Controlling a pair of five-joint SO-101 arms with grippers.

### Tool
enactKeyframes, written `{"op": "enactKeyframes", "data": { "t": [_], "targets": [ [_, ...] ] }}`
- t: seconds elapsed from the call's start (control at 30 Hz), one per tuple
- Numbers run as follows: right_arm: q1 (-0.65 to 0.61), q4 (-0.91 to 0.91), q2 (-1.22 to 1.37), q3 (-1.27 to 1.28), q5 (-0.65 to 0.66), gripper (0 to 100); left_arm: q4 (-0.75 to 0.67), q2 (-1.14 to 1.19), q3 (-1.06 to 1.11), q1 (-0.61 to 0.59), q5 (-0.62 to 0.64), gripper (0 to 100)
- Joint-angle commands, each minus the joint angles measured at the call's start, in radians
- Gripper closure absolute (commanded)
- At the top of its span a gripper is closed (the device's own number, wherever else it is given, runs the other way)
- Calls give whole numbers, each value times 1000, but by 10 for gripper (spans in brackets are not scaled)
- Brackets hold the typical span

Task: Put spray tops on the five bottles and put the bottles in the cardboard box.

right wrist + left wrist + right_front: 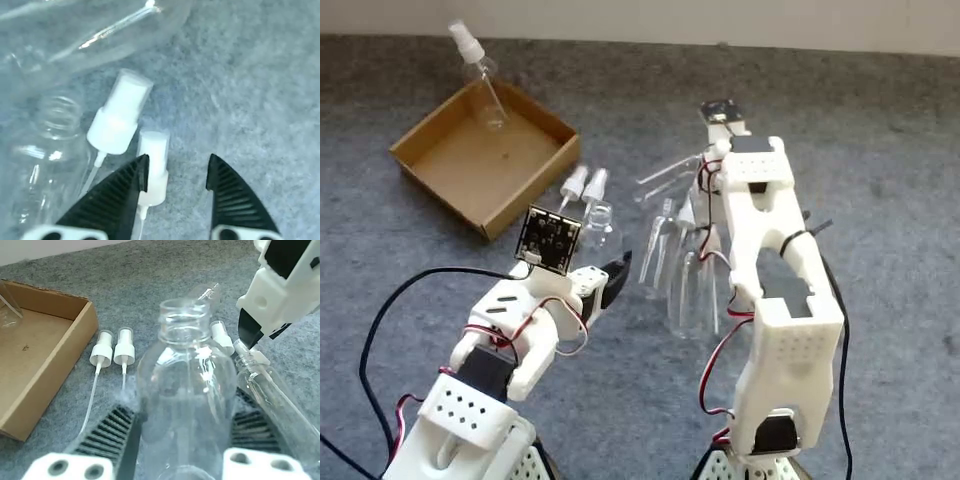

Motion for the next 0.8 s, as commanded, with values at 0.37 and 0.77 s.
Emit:
{"op": "enactKeyframes", "data": {
  "t": [0.37,0.77],
  "targets": [
    [-71,27,-16,-61,2,815,-23,-15,-7,8,12,892],
    [-68,48,-13,-5,8,901,-26,-22,12,8,12,892]
  ]
}}
